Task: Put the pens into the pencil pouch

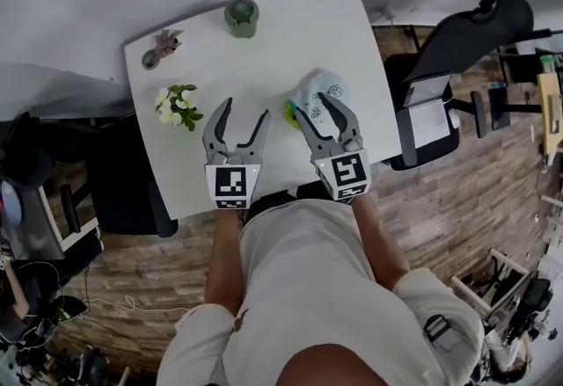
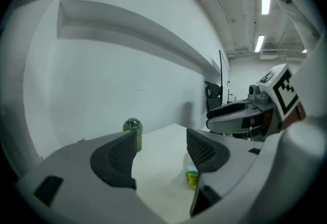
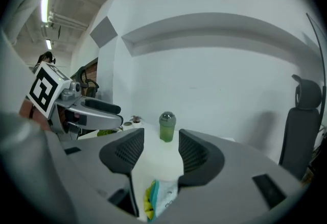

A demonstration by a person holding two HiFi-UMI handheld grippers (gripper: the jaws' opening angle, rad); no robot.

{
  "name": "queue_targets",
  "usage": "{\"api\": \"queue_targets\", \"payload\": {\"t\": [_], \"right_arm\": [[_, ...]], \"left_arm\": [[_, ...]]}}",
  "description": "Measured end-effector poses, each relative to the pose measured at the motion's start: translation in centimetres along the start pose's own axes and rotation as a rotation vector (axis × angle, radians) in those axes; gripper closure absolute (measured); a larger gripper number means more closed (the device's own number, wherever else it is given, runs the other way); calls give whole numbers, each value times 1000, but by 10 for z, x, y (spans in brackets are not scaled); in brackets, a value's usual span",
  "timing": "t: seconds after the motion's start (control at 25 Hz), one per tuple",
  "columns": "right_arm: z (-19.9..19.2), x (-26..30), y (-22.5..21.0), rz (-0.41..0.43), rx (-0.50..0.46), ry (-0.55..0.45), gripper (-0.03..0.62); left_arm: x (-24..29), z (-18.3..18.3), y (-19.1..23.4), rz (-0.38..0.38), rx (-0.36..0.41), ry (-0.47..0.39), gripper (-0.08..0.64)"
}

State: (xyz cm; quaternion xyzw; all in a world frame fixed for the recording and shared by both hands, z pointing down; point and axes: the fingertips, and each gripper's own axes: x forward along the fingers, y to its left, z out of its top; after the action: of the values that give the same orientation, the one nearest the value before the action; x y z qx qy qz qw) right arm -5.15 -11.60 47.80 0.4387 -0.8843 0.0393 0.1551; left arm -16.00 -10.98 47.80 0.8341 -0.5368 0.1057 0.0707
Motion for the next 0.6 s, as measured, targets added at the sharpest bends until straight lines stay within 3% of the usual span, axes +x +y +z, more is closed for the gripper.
{"api": "queue_targets", "payload": {"t": [0.2, 0.32, 0.6], "right_arm": [[59, -9, 5, 5, -27, -135, 328], [91, -14, 14, 6, -56, -207, 319], [104, -18, 28, -14, -78, -223, 314]], "left_arm": [[-22, 45, 16, 55, 29, -110, 232], [-38, 72, 23, 94, -9, -181, 215], [-60, 87, 34, 134, -3, -220, 212]]}}
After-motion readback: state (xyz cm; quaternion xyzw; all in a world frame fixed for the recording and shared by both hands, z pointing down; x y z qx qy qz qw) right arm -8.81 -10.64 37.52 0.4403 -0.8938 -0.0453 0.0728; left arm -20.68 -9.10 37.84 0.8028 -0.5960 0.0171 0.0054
